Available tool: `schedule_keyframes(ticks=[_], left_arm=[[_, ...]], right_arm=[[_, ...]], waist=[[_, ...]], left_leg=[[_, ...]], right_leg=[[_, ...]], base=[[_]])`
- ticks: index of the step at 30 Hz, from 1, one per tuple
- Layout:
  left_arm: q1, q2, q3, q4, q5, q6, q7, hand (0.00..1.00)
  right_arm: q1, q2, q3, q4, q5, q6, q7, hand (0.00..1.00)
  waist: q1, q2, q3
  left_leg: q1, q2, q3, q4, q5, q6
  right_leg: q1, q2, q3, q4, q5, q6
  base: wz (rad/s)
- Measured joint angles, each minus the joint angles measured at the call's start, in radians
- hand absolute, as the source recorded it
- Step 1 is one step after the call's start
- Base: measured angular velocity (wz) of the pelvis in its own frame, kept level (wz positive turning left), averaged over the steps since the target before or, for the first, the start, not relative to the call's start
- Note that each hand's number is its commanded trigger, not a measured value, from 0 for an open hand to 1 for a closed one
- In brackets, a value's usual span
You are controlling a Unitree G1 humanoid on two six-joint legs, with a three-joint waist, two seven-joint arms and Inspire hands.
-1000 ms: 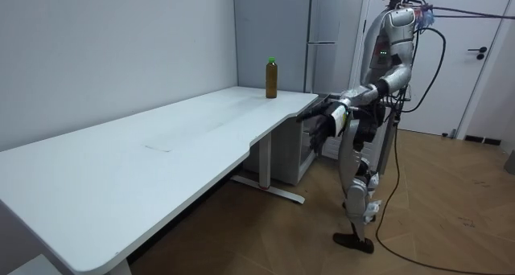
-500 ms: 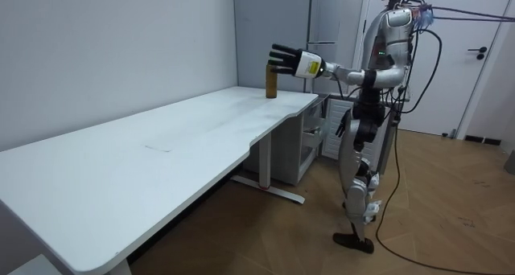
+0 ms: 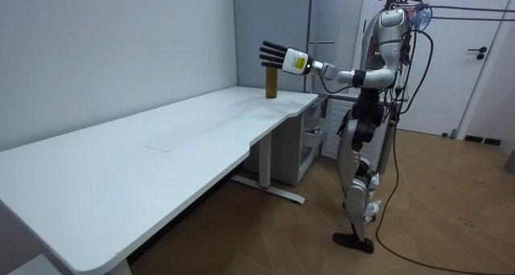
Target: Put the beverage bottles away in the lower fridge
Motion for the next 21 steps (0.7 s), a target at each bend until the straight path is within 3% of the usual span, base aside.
schedule_keyframes(ticks=[5, 7, 11, 15, 21], left_arm=[[-0.016, -0.001, -0.029, 0.009, -0.003, 0.028, -0.058, 0.00], [-0.050, 0.000, -0.028, 0.035, -0.003, 0.045, -0.086, 0.00], [-0.080, 0.001, -0.026, 0.052, -0.004, 0.046, -0.104, 0.00], [-0.099, 0.002, -0.017, 0.062, -0.035, 0.048, -0.138, 0.00], [-0.117, 0.016, -0.012, 0.109, -0.130, 0.087, -0.161, 0.00]], right_arm=[[0.003, -0.001, 0.002, -0.012, -0.001, 0.002, 0.000, 0.00], [0.002, -0.001, 0.000, -0.009, 0.000, 0.001, 0.000, 0.00], [0.001, -0.001, -0.002, -0.011, 0.001, -0.001, 0.005, 0.00], [0.002, -0.001, -0.018, -0.006, 0.002, 0.002, 0.010, 0.00], [0.007, 0.003, -0.051, -0.016, 0.000, 0.019, 0.013, 0.00]], waist=[[-0.003, 0.002, -0.0017], [-0.009, 0.003, -0.0027], [-0.027, 0.006, -0.0047], [-0.030, 0.012, -0.0080], [-0.037, 0.012, -0.0079]], left_leg=[[-0.001, 0.005, 0.025, 0.000, 0.000, 0.000], [-0.001, 0.006, 0.032, -0.002, 0.000, 0.000], [0.002, 0.010, 0.050, -0.004, 0.000, 0.000], [0.026, 0.014, 0.064, -0.029, 0.000, 0.000], [0.049, 0.018, 0.105, -0.040, 0.000, 0.000]], right_leg=[[-0.019, 0.002, 0.027, 0.003, 0.002, -0.001], [-0.025, 0.004, 0.039, 0.003, 0.005, -0.002], [-0.031, 0.006, 0.058, 0.001, 0.009, -0.003], [-0.031, 0.013, 0.090, 0.001, 0.010, -0.004], [-0.032, 0.016, 0.121, 0.001, 0.011, -0.004]], base=[[-0.14], [-0.14], [-0.16], [-0.21], [-0.16]])
